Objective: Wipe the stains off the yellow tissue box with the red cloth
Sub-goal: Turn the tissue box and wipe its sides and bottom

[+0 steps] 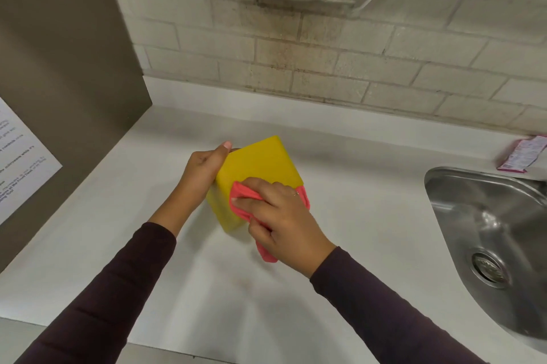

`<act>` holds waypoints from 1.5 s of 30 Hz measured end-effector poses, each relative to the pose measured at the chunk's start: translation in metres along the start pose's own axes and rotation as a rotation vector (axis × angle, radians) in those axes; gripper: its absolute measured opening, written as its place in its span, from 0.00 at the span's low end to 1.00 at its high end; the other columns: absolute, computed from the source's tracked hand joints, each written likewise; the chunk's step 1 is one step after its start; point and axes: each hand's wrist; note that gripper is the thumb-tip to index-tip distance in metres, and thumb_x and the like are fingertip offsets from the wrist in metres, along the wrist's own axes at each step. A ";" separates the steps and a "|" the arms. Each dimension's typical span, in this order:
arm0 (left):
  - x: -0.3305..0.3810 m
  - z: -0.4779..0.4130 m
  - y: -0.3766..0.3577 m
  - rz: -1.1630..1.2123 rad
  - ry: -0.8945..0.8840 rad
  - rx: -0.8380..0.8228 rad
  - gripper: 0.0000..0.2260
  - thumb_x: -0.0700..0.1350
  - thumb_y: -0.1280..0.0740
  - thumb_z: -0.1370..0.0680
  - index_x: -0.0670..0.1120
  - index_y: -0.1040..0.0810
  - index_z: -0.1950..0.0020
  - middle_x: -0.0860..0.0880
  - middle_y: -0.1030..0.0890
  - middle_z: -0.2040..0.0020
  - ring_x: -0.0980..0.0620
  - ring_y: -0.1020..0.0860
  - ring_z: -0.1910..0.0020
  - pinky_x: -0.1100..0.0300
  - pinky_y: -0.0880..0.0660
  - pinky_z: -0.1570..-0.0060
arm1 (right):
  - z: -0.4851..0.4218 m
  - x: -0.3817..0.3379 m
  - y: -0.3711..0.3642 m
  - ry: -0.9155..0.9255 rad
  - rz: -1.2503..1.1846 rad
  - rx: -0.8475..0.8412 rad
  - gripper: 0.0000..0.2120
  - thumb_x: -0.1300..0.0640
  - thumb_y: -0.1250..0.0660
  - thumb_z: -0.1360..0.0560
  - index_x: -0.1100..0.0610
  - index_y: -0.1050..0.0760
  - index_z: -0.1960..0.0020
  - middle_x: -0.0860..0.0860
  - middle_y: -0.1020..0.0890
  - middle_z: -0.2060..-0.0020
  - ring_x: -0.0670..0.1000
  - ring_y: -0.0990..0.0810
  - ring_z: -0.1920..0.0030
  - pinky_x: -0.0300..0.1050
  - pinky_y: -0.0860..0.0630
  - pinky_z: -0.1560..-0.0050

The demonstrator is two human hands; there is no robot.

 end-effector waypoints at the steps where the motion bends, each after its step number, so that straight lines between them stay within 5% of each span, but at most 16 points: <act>1: 0.001 0.000 0.001 -0.012 0.004 0.003 0.13 0.52 0.40 0.21 0.54 0.17 0.58 0.56 0.16 0.69 0.62 0.19 0.67 0.73 0.26 0.66 | 0.005 0.004 0.003 0.016 0.005 -0.019 0.14 0.61 0.39 0.27 0.59 0.21 0.45 0.59 0.22 0.43 0.61 0.22 0.52 0.53 0.26 0.53; 7: -0.002 0.003 0.002 -0.057 0.018 0.002 0.13 0.53 0.41 0.21 0.59 0.18 0.59 0.55 0.18 0.60 0.55 0.21 0.56 0.61 0.29 0.54 | 0.020 0.045 0.023 -0.287 -0.039 0.190 0.11 0.65 0.35 0.31 0.57 0.21 0.50 0.54 0.25 0.46 0.51 0.23 0.53 0.45 0.26 0.53; 11: -0.001 0.009 -0.004 -0.044 -0.009 -0.016 0.15 0.51 0.41 0.21 0.62 0.17 0.61 0.58 0.16 0.60 0.61 0.20 0.57 0.65 0.28 0.56 | -0.001 0.043 0.019 -0.372 0.007 0.248 0.10 0.64 0.34 0.27 0.55 0.23 0.48 0.52 0.25 0.48 0.51 0.24 0.55 0.45 0.26 0.55; 16: -0.002 0.008 -0.005 0.007 -0.016 -0.015 0.13 0.51 0.42 0.20 0.57 0.18 0.57 0.56 0.16 0.65 0.61 0.19 0.63 0.71 0.25 0.66 | -0.031 0.014 0.009 -0.293 0.065 0.225 0.11 0.61 0.36 0.29 0.56 0.22 0.48 0.55 0.23 0.49 0.57 0.23 0.56 0.50 0.25 0.57; 20: -0.003 0.004 -0.004 0.057 -0.038 -0.053 0.14 0.49 0.41 0.20 0.50 0.17 0.55 0.53 0.15 0.65 0.59 0.18 0.63 0.71 0.25 0.64 | -0.035 -0.005 0.001 -0.212 0.062 0.119 0.12 0.62 0.36 0.30 0.58 0.21 0.48 0.57 0.22 0.48 0.60 0.23 0.55 0.54 0.26 0.57; 28: -0.006 0.001 0.000 -0.019 -0.044 -0.080 0.13 0.52 0.40 0.21 0.58 0.16 0.57 0.55 0.14 0.59 0.58 0.18 0.56 0.66 0.24 0.55 | 0.020 0.017 0.007 -0.004 0.074 -0.021 0.14 0.59 0.37 0.30 0.55 0.21 0.46 0.57 0.22 0.53 0.55 0.25 0.56 0.44 0.32 0.58; 31: -0.005 -0.002 0.004 -0.038 0.003 -0.046 0.09 0.54 0.37 0.24 0.58 0.17 0.57 0.54 0.16 0.56 0.55 0.20 0.53 0.61 0.27 0.51 | 0.043 0.042 0.016 -0.138 0.156 -0.038 0.13 0.58 0.36 0.33 0.53 0.22 0.50 0.54 0.22 0.55 0.53 0.24 0.60 0.40 0.34 0.59; 34: -0.001 -0.005 0.010 -0.065 0.012 -0.148 0.06 0.49 0.34 0.25 0.58 0.18 0.55 0.58 0.16 0.54 0.58 0.20 0.52 0.66 0.26 0.54 | 0.060 0.060 0.024 -0.459 -0.107 0.038 0.12 0.59 0.36 0.33 0.44 0.25 0.54 0.43 0.23 0.55 0.42 0.23 0.56 0.36 0.29 0.55; 36: 0.007 -0.010 0.013 -0.146 0.034 -0.272 0.08 0.47 0.33 0.25 0.61 0.18 0.55 0.61 0.17 0.54 0.62 0.20 0.54 0.70 0.26 0.58 | 0.066 0.063 0.025 -0.554 -0.244 0.037 0.13 0.54 0.39 0.34 0.38 0.28 0.55 0.38 0.23 0.53 0.38 0.24 0.52 0.27 0.32 0.53; 41: 0.037 -0.024 -0.010 -0.490 0.115 -0.416 0.16 0.59 0.33 0.28 0.60 0.24 0.42 0.53 0.23 0.42 0.54 0.25 0.48 0.59 0.30 0.49 | 0.057 0.053 0.016 -0.575 -0.388 -0.074 0.18 0.55 0.38 0.35 0.37 0.28 0.50 0.35 0.22 0.54 0.40 0.22 0.55 0.31 0.27 0.57; 45: 0.056 -0.028 -0.045 -0.928 0.151 -0.506 0.41 0.78 0.53 0.37 0.58 0.31 0.32 0.53 0.29 0.32 0.48 0.29 0.37 0.54 0.36 0.43 | 0.056 0.048 0.009 -0.596 -0.442 -0.008 0.15 0.55 0.38 0.36 0.38 0.29 0.53 0.37 0.21 0.58 0.39 0.23 0.58 0.28 0.30 0.61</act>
Point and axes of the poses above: each hand's wrist, its own z-axis away from the middle knuckle, its own y-axis out of the back of the hand, x = y × z
